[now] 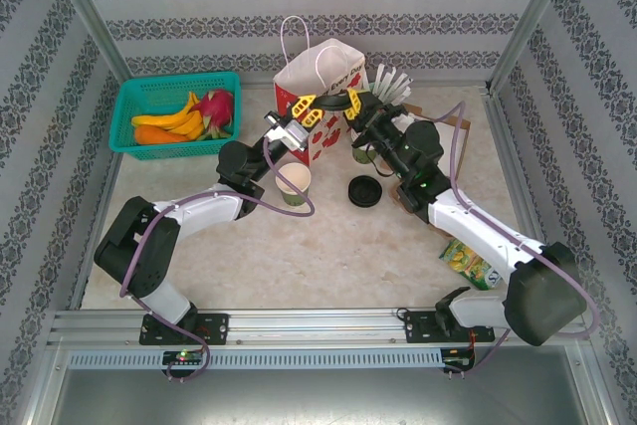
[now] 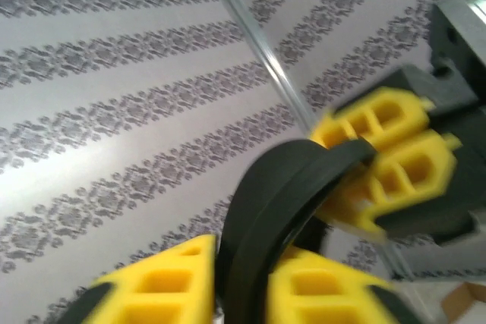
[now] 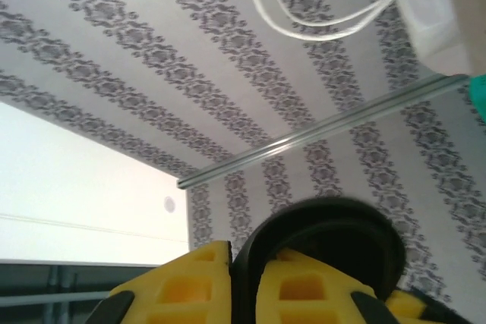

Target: Pack the takeout coffee

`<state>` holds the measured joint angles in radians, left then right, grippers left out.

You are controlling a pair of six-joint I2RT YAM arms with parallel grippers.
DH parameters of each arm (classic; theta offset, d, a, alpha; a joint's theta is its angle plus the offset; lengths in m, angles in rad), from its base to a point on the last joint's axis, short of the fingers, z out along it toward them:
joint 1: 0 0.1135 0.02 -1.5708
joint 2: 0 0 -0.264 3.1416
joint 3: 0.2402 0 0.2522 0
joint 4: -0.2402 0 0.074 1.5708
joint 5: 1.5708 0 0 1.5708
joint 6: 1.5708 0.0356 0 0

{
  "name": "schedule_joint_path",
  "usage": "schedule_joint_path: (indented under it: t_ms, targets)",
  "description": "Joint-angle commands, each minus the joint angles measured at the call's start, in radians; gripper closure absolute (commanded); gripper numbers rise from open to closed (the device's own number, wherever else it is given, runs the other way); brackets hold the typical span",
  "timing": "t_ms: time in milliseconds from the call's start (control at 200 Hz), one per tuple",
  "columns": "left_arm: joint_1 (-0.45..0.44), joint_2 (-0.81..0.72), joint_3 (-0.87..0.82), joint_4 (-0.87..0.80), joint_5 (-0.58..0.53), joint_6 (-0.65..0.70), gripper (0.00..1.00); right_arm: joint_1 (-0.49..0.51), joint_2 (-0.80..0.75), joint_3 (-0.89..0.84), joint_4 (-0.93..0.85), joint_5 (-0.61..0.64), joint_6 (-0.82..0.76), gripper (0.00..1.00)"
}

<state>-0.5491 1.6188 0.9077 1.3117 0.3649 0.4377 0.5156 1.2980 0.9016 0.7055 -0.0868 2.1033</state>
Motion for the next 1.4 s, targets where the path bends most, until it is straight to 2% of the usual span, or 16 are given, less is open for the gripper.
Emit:
schedule_joint_path:
  t_ms: [0,90,150,200,310,375,455,510,620,744,844,899,944,994,1179,1394]
  targets:
    - [-0.024,-0.035,-0.009,-0.057,0.106,-0.097,0.55,0.017,0.017,-0.042,0.095,0.106,-0.069,1.00]
    - [-0.031,-0.045,-0.035,-0.072,0.066,-0.160,0.44,0.021,0.015,-0.074,0.149,0.162,-0.112,1.00]
    - [-0.031,-0.049,-0.066,-0.055,0.009,-0.217,0.10,0.021,0.017,-0.092,0.196,0.194,-0.154,1.00]
    - [-0.029,-0.057,-0.090,-0.062,-0.024,-0.256,0.00,0.016,0.021,-0.109,0.254,0.213,-0.193,1.00]
    - [-0.031,-0.104,-0.116,-0.155,-0.072,-0.350,0.00,-0.014,0.055,-0.140,0.408,0.214,-0.267,1.00]
    - [-0.021,-0.134,-0.104,-0.228,-0.118,-0.472,0.00,-0.040,0.095,-0.142,0.509,0.168,-0.311,1.00]
    - [0.010,-0.184,-0.058,-0.414,-0.138,-0.634,0.01,-0.083,0.165,-0.136,0.671,0.080,-0.404,1.00]
    - [0.044,-0.227,-0.007,-0.573,-0.128,-0.767,0.01,-0.117,0.190,-0.127,0.680,0.003,-0.450,1.00]
    - [0.122,-0.295,0.108,-0.912,-0.056,-0.992,0.00,-0.148,0.187,-0.100,0.680,-0.113,-0.671,1.00]
    - [0.187,-0.329,0.164,-1.065,0.105,-1.144,0.00,-0.148,0.158,-0.040,0.671,-0.286,-0.906,1.00]
    - [0.205,-0.322,0.232,-1.169,0.241,-1.191,0.00,-0.136,0.136,-0.013,0.678,-0.413,-1.065,1.00]
    - [0.211,-0.289,0.307,-1.256,0.359,-1.180,0.00,-0.125,0.117,-0.007,0.676,-0.472,-1.154,1.00]
    - [0.212,-0.261,0.378,-1.341,0.440,-1.159,0.06,-0.117,0.097,-0.006,0.666,-0.508,-1.223,1.00]
    - [0.212,-0.243,0.429,-1.416,0.471,-1.140,0.09,-0.111,0.075,-0.002,0.643,-0.552,-1.290,1.00]
    - [0.221,-0.209,0.507,-1.392,0.627,-1.178,0.15,-0.094,0.023,0.000,0.598,-0.667,-1.432,1.00]
    - [0.222,-0.201,0.482,-1.134,0.774,-1.357,0.30,-0.055,-0.006,-0.022,0.601,-0.607,-1.574,1.00]
